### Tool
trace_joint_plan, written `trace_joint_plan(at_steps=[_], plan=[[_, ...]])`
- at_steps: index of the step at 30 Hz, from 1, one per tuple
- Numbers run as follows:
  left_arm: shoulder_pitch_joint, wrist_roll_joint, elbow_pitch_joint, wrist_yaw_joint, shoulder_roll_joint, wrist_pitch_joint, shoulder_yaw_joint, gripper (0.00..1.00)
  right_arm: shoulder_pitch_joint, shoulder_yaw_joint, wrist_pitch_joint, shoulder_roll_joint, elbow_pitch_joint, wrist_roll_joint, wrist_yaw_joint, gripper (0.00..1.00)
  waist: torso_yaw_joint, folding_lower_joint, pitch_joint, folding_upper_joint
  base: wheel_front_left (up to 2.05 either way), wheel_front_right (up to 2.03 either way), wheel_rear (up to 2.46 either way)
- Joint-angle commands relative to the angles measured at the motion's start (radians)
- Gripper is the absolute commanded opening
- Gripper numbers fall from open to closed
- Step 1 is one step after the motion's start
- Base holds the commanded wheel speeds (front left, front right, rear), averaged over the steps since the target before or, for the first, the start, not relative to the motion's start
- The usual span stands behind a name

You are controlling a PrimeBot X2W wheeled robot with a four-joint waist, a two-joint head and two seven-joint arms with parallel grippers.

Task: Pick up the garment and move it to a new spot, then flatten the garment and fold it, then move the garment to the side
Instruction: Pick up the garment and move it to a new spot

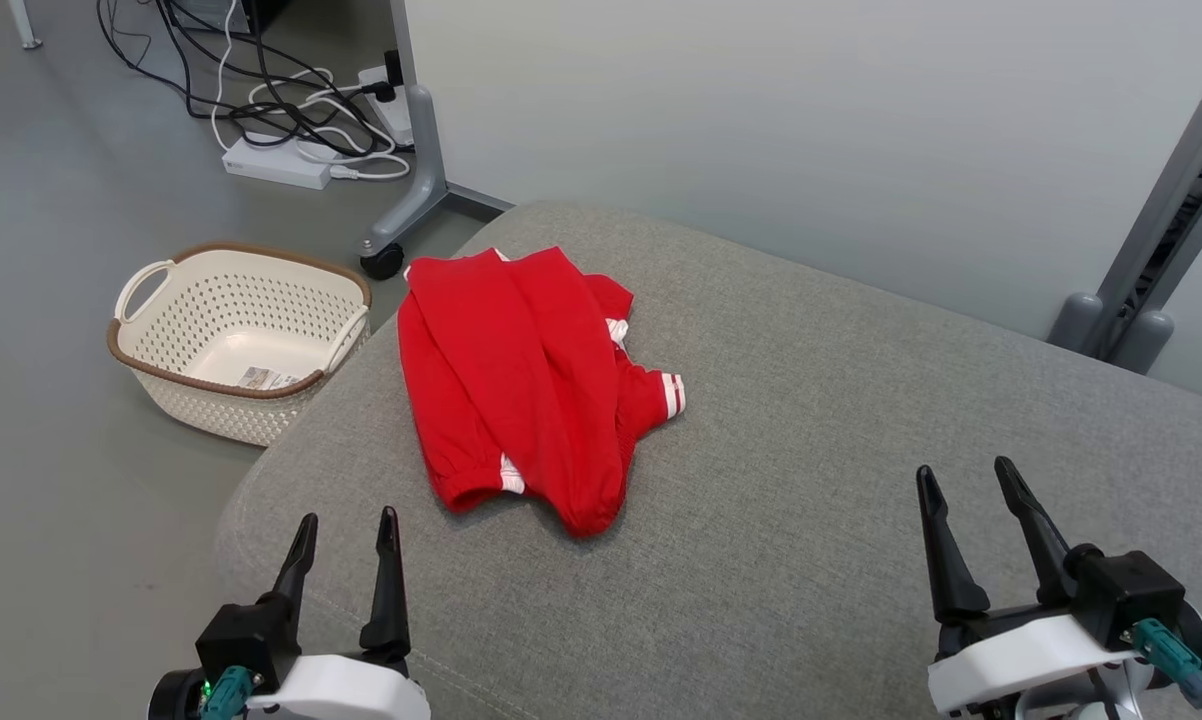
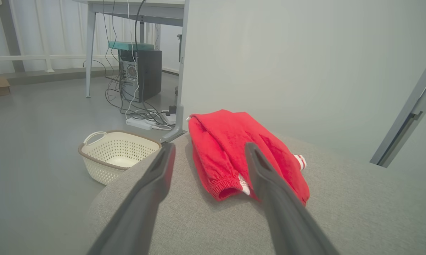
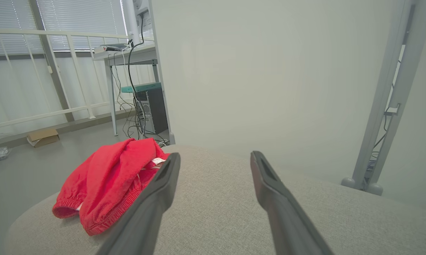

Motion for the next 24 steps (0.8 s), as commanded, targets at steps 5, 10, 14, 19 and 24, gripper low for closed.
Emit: trace_joint_plan(at_steps=[5,10,14,19,24], plan=[[0.003,0.007,-0.01,0.002,0.004,-0.004,0.009,1.0,-0.012,0.005,-0.006,-0.006,0.005,0.005,0.002,1.0,-0.001,0.0,0.0,0.0,0.0,0.0,0.0],[0.004,0.008,-0.01,-0.001,0.004,-0.004,0.009,1.0,-0.007,0.01,-0.006,-0.006,0.006,0.009,0.002,1.0,-0.004,0.0,-0.003,0.0,0.0,0.0,0.0],[0.006,0.002,-0.002,-0.005,0.004,-0.004,0.007,1.0,0.0,0.008,-0.006,-0.006,0.005,0.009,0.002,1.0,-0.006,0.0,-0.007,0.0,0.0,0.0,0.0],[-0.023,-0.042,0.04,-0.016,0.003,-0.004,-0.013,1.0,0.006,0.009,-0.006,-0.006,0.003,-0.003,0.002,1.0,-0.011,0.0,0.007,0.0,0.0,0.0,0.0],[-0.101,-0.044,0.111,-0.057,0.007,-0.004,-0.027,1.0,-0.011,0.013,-0.006,-0.006,-0.01,-0.013,0.002,1.0,-0.04,0.0,0.049,0.0,0.0,0.0,0.0]])
